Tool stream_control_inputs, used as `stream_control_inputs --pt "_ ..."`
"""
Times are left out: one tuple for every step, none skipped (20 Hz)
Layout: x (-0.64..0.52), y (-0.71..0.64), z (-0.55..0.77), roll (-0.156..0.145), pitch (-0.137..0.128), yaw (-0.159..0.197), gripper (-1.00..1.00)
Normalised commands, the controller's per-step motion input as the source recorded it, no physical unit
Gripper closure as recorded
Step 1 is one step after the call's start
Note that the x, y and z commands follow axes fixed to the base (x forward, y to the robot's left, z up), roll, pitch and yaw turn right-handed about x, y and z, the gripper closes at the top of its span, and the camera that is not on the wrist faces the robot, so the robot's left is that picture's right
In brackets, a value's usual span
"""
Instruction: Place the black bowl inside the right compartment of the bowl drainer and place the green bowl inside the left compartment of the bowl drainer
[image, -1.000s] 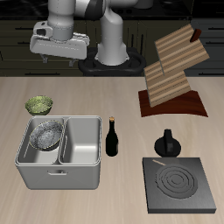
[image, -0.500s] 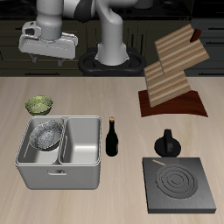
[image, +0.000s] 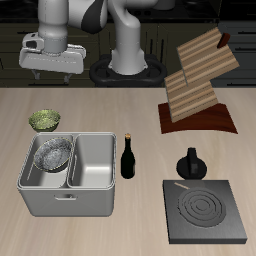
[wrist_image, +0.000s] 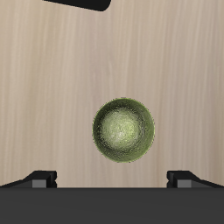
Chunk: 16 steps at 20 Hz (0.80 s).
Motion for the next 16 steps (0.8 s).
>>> stream_control_inputs --pt "0.14 -0.07 -0.31 -0.034 0.017 0.022 -1.0" --pt "0.16 -0.17 -0.35 -0.031 0.026 -0.032 -1.0" --pt "0.17 -0.02 -0.35 -0.007 0.04 -0.013 -1.0" --pt "0.28 -0.15 -0.64 -0.035 0.089 -0.039 -1.0" --pt "0.18 0.04 -0.35 0.003 0.043 -0.042 -1.0" --pt "0.14 0.07 -0.35 -0.015 0.012 0.03 -1.0" --pt "0.17 0.02 -0.43 0.006 0.067 0.049 -1.0" --pt "0.13 0.2 -0.43 0.03 0.029 -0.032 -1.0" --pt "0.12 0.2 -0.3 -0.007 0.018 0.034 -1.0" --pt "0.18 0.18 -0.45 0.051 0.08 0.021 -1.0" --pt "0.2 0.22 -0.5 -0.017 0.05 0.016 -1.0" --pt "0.08 0.05 -0.22 -0.001 0.03 -0.029 -1.0" --pt "0.13 0.27 -0.43 0.047 0.067 0.018 -1.0" --pt "0.26 0.02 -0.83 -0.027 0.088 -0.028 -1.0" --pt "0.12 0.09 -0.44 0.009 0.069 -0.045 -1.0" --pt "0.11 0.05 -0.43 0.011 0.057 -0.001 -1.0"
